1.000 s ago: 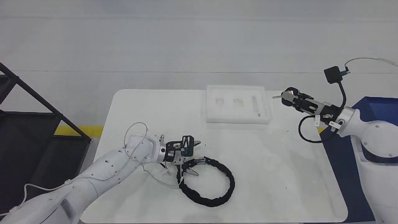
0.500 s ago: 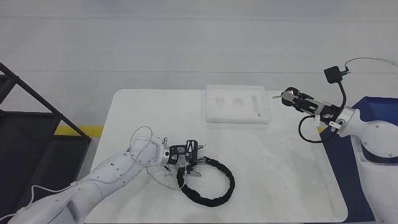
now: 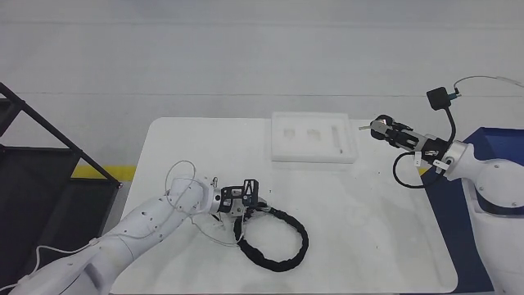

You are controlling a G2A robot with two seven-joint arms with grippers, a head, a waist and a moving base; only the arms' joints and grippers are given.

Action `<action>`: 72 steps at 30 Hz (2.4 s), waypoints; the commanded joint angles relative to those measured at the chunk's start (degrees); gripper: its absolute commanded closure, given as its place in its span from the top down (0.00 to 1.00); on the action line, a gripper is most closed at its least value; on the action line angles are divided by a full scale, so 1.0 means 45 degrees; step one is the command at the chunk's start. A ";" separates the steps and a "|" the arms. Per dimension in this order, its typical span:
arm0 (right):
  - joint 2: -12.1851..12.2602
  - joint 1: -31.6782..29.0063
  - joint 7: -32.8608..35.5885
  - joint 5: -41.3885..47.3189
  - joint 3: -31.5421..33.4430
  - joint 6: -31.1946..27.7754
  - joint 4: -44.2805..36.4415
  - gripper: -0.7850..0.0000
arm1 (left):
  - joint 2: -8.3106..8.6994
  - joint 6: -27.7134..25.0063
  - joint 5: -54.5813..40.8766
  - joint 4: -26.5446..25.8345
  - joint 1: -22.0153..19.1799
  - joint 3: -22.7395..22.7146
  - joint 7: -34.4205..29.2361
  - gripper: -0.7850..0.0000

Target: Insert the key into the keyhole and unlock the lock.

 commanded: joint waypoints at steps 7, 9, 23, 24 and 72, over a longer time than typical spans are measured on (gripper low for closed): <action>0.0000 0.0000 0.0000 0.0000 0.0000 0.0000 0.0000 0.00 | 0.0193 -0.1135 -0.0300 -0.0923 -0.0392 -0.0785 0.0383 0.00; 0.0000 0.0000 0.0000 0.0000 0.0000 0.0000 0.0000 0.00 | 0.0226 -0.1411 -0.0363 -0.1242 -0.0527 -0.0978 0.0540 0.00; 0.0094 -0.1353 0.0389 0.0109 0.0096 0.0614 -0.1091 0.00 | -0.0031 -0.1668 -0.1342 -0.2827 -0.1372 -0.1860 0.0218 0.00; 0.0104 -0.1527 0.0432 0.0192 0.0142 0.0609 -0.1228 0.00 | -0.0059 -0.1619 -0.1402 -0.2890 -0.1415 -0.1911 0.0229 0.00; 0.0401 -0.5019 -0.0037 -0.2047 0.1478 0.1767 -0.7255 0.00 | -0.2838 -0.1553 0.0632 0.0242 -0.3792 0.0624 0.5438 0.00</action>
